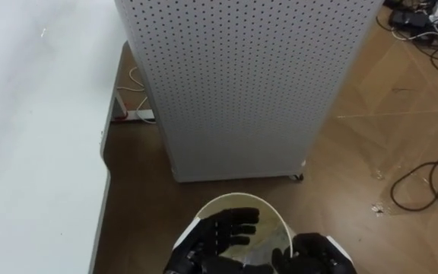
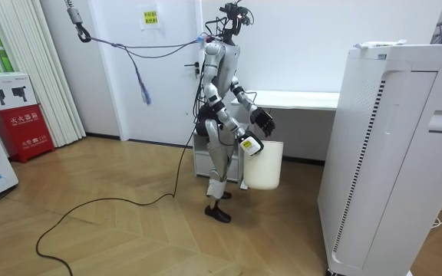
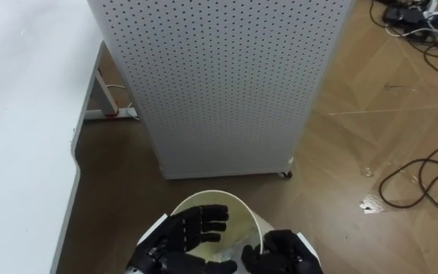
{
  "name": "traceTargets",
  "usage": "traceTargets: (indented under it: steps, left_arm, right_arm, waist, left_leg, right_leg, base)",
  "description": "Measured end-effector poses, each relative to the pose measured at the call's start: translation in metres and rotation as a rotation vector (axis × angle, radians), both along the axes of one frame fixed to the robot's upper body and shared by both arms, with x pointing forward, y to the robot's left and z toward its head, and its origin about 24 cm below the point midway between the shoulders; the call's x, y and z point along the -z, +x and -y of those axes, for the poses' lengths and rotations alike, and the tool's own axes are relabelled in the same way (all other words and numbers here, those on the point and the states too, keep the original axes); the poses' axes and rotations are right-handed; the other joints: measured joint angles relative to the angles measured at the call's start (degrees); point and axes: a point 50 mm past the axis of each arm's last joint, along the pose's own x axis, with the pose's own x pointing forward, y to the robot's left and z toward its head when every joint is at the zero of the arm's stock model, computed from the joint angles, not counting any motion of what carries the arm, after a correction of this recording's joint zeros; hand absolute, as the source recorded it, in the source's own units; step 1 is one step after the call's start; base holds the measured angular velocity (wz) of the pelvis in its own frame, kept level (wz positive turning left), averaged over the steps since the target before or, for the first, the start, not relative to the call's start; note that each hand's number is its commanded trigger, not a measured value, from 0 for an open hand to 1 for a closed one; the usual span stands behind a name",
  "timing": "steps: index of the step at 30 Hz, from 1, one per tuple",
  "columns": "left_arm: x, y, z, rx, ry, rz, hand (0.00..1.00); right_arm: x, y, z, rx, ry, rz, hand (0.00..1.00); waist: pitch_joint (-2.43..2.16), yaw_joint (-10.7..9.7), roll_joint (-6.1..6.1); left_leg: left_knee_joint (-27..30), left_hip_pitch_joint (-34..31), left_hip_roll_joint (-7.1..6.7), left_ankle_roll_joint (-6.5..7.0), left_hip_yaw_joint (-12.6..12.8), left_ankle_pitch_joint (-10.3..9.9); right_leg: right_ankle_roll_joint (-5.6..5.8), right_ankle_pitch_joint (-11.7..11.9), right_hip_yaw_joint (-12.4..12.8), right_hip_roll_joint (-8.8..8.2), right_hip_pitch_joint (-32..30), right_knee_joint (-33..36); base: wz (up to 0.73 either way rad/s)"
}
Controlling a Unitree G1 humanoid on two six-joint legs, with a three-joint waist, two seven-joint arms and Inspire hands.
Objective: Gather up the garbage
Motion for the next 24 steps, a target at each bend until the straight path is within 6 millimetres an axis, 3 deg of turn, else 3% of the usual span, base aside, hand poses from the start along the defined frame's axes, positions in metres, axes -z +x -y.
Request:
traceTargets:
  steps: [9,15,19,24]
  left_arm:
    - [0.000,-0.001,0.001,0.027,-0.007,0.002,0.00]
    - [-0.012,0.004,0.003,0.034,-0.015,0.055,0.00]
    - [-0.033,0.009,0.004,0.039,0.036,0.184,0.00]
    - [-0.068,0.008,-0.010,-0.021,0.072,0.368,0.00]
  right_arm:
    - [0.002,0.000,0.000,0.021,-0.003,-0.006,1.00]
    - [0.001,0.001,-0.001,0.017,0.001,-0.004,1.00]
    - [0.001,0.000,-0.001,0.004,0.011,-0.005,1.00]
    - [0.002,-0.004,-0.001,-0.016,0.020,-0.011,1.00]
  waist:
    - [-0.07,-0.55,-0.69]
    - [-0.11,-0.34,-0.71]
    - [-0.21,-0.20,-0.83]
    - [-0.65,-0.24,-1.25]
  left_leg:
    - [0.11,0.87,0.33,-0.01,1.08,0.00]
    - [-0.04,1.38,0.32,-0.01,0.92,-0.01]
    - [-0.76,3.53,0.40,-0.10,0.99,-0.05]
    - [-0.96,6.58,1.16,-0.81,0.88,-0.53]
  right_leg:
    - [-0.35,0.21,-0.19,0.08,0.46,-0.16]
    - [-0.35,0.20,0.22,0.18,1.05,-0.21]
    - [-0.35,0.21,-0.11,0.47,2.94,-1.19]
    - [-0.41,0.23,0.21,1.72,6.48,-2.94]
  base:
    - [-0.06]
    - [0.00]
    - [-0.03]
    - [-0.07]
